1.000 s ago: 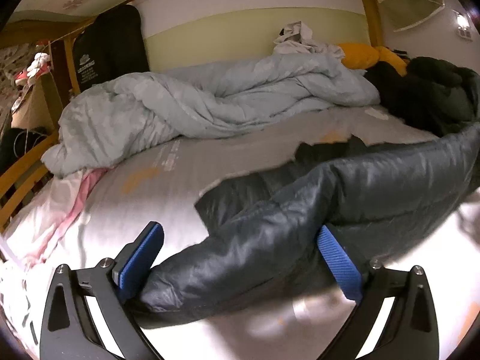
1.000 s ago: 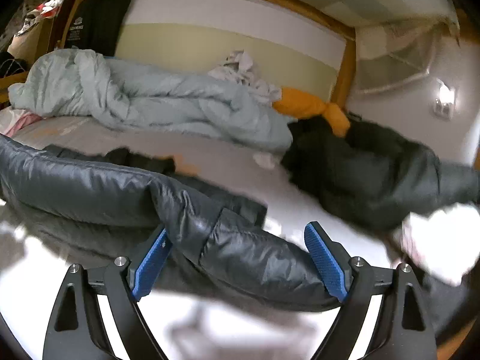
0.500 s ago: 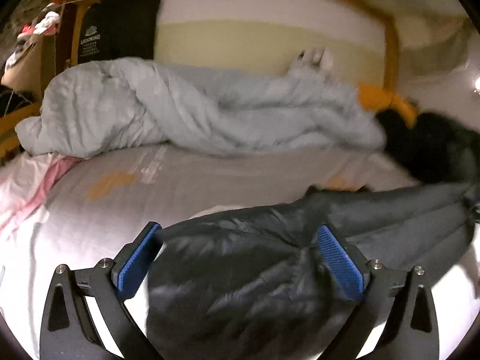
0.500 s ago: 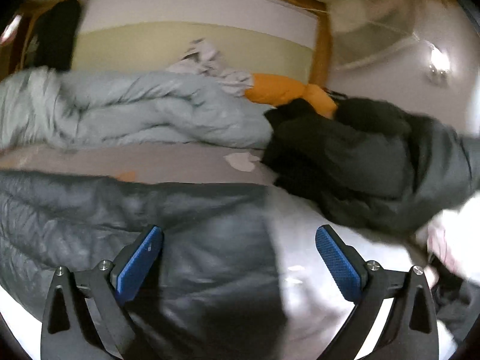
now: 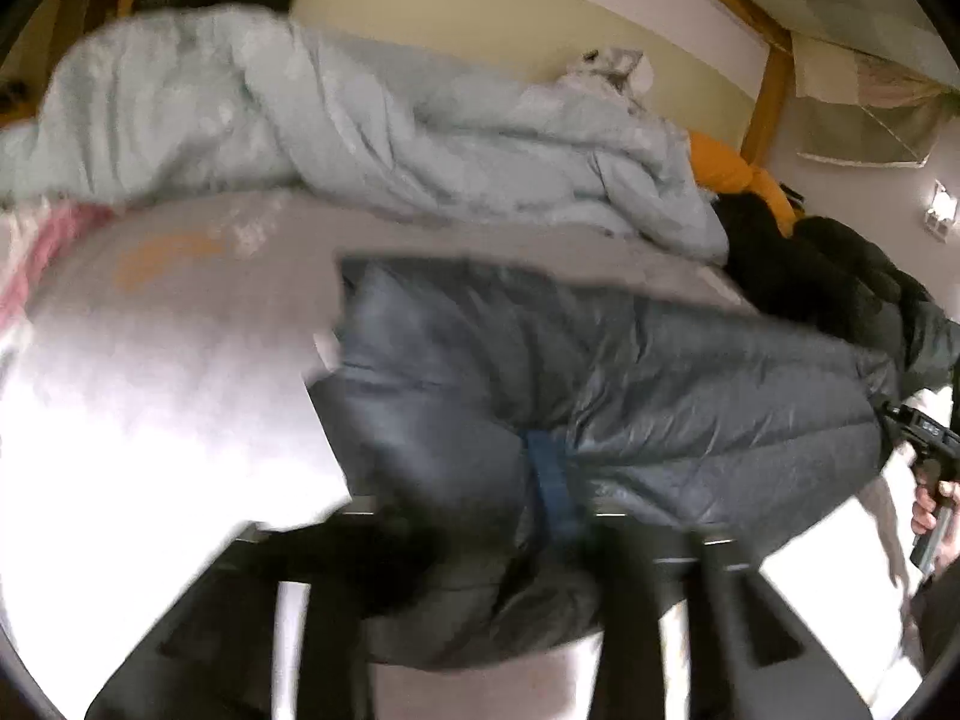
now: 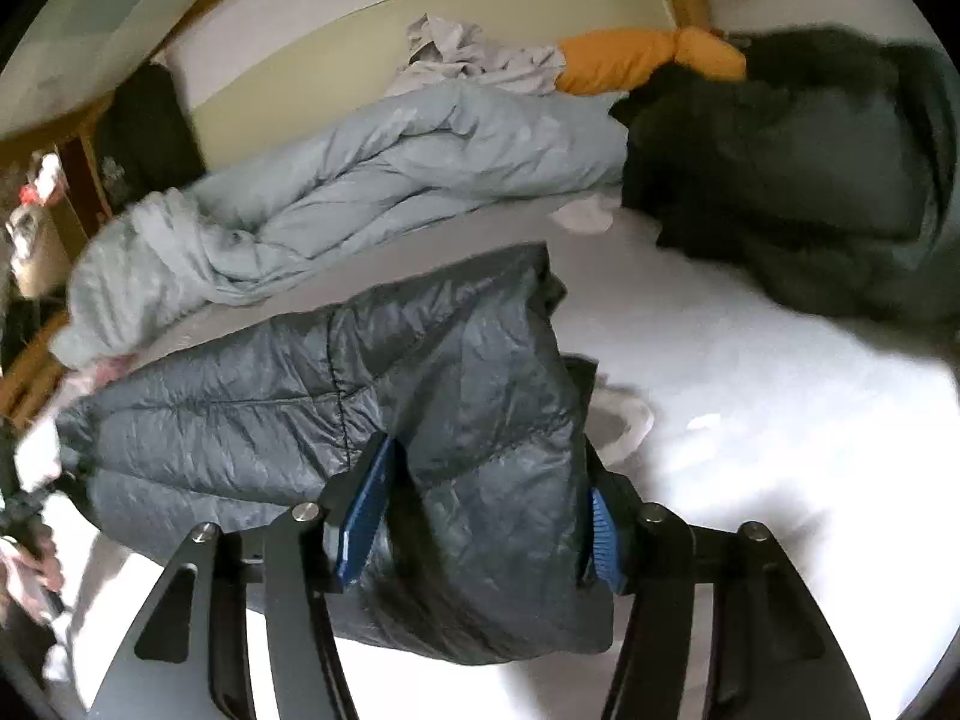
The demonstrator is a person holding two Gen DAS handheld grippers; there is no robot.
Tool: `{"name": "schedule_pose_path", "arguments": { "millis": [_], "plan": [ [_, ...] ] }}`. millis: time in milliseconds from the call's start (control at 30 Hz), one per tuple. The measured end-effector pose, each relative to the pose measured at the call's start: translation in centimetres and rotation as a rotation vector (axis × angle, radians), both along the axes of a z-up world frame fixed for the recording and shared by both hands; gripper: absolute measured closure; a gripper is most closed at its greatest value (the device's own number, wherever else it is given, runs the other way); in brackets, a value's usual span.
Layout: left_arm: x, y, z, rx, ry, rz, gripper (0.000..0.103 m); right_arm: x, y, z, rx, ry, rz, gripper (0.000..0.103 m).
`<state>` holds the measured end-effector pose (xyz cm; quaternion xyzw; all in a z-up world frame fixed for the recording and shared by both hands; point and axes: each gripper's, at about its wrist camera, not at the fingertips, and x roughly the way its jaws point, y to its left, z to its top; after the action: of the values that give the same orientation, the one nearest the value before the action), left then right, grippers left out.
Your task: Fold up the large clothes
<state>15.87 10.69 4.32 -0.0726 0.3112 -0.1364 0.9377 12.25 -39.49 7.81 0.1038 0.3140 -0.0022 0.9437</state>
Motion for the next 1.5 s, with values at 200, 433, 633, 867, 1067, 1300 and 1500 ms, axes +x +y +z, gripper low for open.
{"name": "schedule_pose_path", "arguments": {
  "millis": [200,433,633,867,1067,1300,1500],
  "plan": [
    [3.5,-1.1,0.7,0.071,0.010,0.038,0.086,2.8,0.8,0.4,-0.081,-0.031,-0.056,0.073],
    [8.0,-2.6,-1.6,0.136,0.053,0.091,0.084,7.5,1.0,-1.8,-0.154,0.025,-0.062,0.075],
    [10.4,-3.6,-3.9,0.206,0.085,0.113,0.077,10.8,-0.2,-4.3,-0.084,0.098,-0.067,0.075],
    [8.1,-3.5,-2.6,0.281,-0.013,0.184,0.046,10.0,-0.8,-3.6,-0.105,0.070,-0.120,0.042],
    [0.3,-3.8,4.3,0.264,-0.397,0.207,0.003,5.6,-0.6,2.6,-0.102,-0.200,-0.193,0.015],
    [1.8,-8.3,4.3,0.224,-0.250,-0.017,0.001,3.7,3.5,5.7,0.009,-0.227,0.022,0.000],
    [7.1,-9.3,0.2,0.244,-0.100,0.069,0.001,7.8,8.7,1.0,-0.176,-0.043,0.081,0.000]
  ]
}}
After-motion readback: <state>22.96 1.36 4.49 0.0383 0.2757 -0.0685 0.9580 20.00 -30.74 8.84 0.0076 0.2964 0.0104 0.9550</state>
